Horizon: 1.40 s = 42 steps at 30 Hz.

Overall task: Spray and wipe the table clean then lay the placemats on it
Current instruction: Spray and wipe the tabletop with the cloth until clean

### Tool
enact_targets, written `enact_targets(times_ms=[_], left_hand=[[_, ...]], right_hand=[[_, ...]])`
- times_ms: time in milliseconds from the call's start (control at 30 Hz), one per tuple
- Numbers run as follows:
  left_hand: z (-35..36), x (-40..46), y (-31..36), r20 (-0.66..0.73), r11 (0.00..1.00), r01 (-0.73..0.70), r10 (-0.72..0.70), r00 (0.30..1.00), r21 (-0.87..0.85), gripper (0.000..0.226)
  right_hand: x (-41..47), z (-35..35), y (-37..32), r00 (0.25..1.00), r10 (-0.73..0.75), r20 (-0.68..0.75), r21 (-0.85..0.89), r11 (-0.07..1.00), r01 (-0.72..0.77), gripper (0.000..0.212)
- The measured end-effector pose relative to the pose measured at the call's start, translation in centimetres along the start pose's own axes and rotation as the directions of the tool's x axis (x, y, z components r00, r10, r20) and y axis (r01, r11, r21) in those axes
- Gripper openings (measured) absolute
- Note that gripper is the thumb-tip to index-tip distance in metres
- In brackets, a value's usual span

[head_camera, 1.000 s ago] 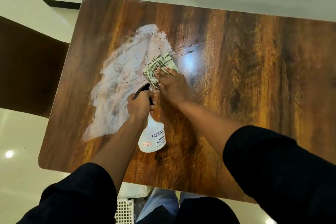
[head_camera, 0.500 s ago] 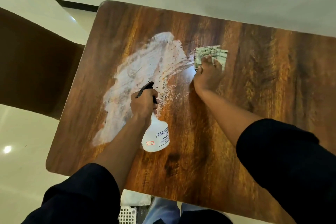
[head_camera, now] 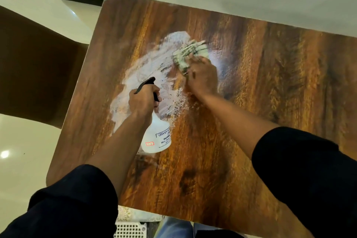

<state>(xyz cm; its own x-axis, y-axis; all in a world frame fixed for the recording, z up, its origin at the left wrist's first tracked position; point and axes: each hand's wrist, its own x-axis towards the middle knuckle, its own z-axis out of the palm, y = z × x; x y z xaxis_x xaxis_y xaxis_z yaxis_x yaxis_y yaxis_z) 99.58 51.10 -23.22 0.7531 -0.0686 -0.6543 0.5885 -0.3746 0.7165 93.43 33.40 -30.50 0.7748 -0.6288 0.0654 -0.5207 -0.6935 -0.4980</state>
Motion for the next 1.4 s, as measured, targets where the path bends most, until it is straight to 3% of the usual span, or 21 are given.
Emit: enact_targets(times_ms=[133, 267, 400, 500, 600, 700, 767, 900, 1067, 1233, 1333, 1400], left_hand=[[-0.4, 0.5, 0.4, -0.042, 0.999, -0.013, 0.014, 0.999, 0.029, 0.007], [-1.2, 1.2, 0.6, -0.047, 1.000, 0.018, -0.017, 0.999, 0.005, 0.009], [-2.0, 1.7, 0.4, -0.023, 0.999, 0.043, -0.044, 0.999, -0.025, 0.011], [-2.2, 1.7, 0.3, -0.017, 0.999, 0.047, -0.048, 0.999, -0.021, 0.010], [-2.1, 1.6, 0.4, 0.000, 0.999, 0.050, -0.050, 0.999, -0.018, 0.010], [-2.3, 1.4, 0.8, -0.004, 0.998, 0.068, -0.068, 0.998, -0.012, 0.009], [-2.5, 1.2, 1.0, -0.007, 0.997, 0.068, -0.068, 0.998, -0.030, 0.009], [-3.1, 0.4, 1.0, 0.014, 0.998, 0.025, -0.025, 1.000, -0.057, 0.025], [-3.9, -0.2, 0.3, 0.013, 0.996, 0.036, -0.035, 0.999, -0.078, 0.031], [-4.0, -1.1, 0.0, -0.001, 0.995, 0.065, -0.066, 0.998, -0.072, 0.019], [-4.1, -1.4, 0.2, -0.007, 0.995, 0.063, -0.064, 0.998, -0.078, 0.012], [-4.2, -1.7, 0.3, -0.006, 0.995, 0.048, -0.049, 0.999, -0.086, 0.020]], right_hand=[[3.8, -1.2, 2.4, 0.956, 0.267, -0.124, 0.004, 0.963, -0.269, 0.040], [5.4, 0.2, 0.6, 0.930, 0.330, -0.163, 0.009, 0.943, -0.333, 0.038], [4.9, 1.7, -3.5, 0.976, 0.186, -0.114, 0.024, 0.982, -0.185, 0.040], [3.8, 3.7, -6.9, 0.999, -0.036, -0.021, 0.023, 0.999, 0.037, 0.037], [3.4, 5.0, -7.8, 0.960, -0.237, 0.151, 0.030, 0.971, 0.236, 0.041], [4.9, 4.1, -5.9, 0.931, -0.290, 0.221, 0.022, 0.956, 0.293, 0.042], [6.2, 2.9, -4.2, 0.964, -0.212, 0.159, -0.007, 0.976, 0.216, 0.041], [9.6, 0.1, -0.5, 0.992, 0.122, 0.029, -0.064, 0.991, -0.120, 0.042], [11.2, 0.1, -1.4, 0.975, 0.200, 0.095, -0.189, 0.965, -0.180, 0.047], [6.5, 2.1, -7.3, 0.973, -0.056, 0.222, -0.125, 0.989, 0.085, 0.054], [4.1, 3.8, -9.2, 0.907, -0.234, 0.349, -0.100, 0.954, 0.284, 0.052], [4.5, 3.6, -8.4, 0.873, -0.272, 0.406, -0.042, 0.948, 0.315, 0.050]])
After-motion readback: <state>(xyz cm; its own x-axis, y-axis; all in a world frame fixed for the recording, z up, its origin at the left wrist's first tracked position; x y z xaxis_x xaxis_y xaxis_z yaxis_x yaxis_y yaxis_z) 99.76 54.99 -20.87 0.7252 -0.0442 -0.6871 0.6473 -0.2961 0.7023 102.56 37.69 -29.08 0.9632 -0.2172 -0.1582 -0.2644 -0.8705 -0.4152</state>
